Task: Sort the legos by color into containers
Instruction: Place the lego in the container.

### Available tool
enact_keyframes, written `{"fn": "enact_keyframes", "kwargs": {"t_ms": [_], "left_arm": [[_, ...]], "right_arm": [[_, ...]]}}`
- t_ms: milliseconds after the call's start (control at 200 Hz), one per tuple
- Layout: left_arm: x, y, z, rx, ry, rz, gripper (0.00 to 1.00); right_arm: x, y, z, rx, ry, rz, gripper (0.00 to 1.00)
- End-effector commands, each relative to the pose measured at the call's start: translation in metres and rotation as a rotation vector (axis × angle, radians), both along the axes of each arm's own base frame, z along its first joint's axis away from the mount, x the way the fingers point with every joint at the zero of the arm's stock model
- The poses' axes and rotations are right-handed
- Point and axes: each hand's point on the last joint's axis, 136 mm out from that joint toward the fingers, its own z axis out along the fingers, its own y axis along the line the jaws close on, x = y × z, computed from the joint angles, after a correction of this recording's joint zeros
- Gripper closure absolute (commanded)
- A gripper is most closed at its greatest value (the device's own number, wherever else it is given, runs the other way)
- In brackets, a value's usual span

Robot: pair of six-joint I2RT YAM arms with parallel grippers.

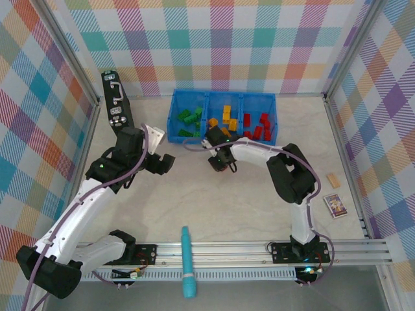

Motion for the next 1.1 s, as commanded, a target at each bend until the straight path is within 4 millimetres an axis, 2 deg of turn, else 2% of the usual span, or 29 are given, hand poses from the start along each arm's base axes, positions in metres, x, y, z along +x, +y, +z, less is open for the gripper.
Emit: {"fn": "enact_keyframes", "kwargs": {"t_ms": [0,235,400,545,840,1020,1095], "left_arm": [[0.001,0.000,0.004,0.000,-0.018,-0.014,0.04],[0.001,0.003,0.007,0.018,-0.014,-0.006,0.04],[0.001,0.003,0.005,0.025,-0.009,-0.004,0.04],[-0.001,0.007,0.007,0.036,-0.012,0.008,0.05],[0.003,0.005,-0.004,0.046,0.016,0.007,0.05],[0.008,0.005,-0.005,0.056,0.018,0.014,0.06],[0.009,0.007,-0.007,0.067,0.025,0.020,0.06]], "right_arm": [[0.003,0.003,0.034,0.014,-0.058,0.055,0.78],[0.039,-0.016,0.081,0.023,-0.170,0.045,0.78],[0.077,-0.034,0.123,0.044,-0.275,0.020,0.76],[0.110,-0.057,0.141,0.034,-0.355,-0.025,0.76],[0.159,-0.110,0.145,-0.006,-0.425,-0.190,0.75],[0.186,-0.138,0.127,-0.027,-0.426,-0.263,0.71],[0.196,-0.144,0.117,-0.026,-0.422,-0.277,0.71]]}}
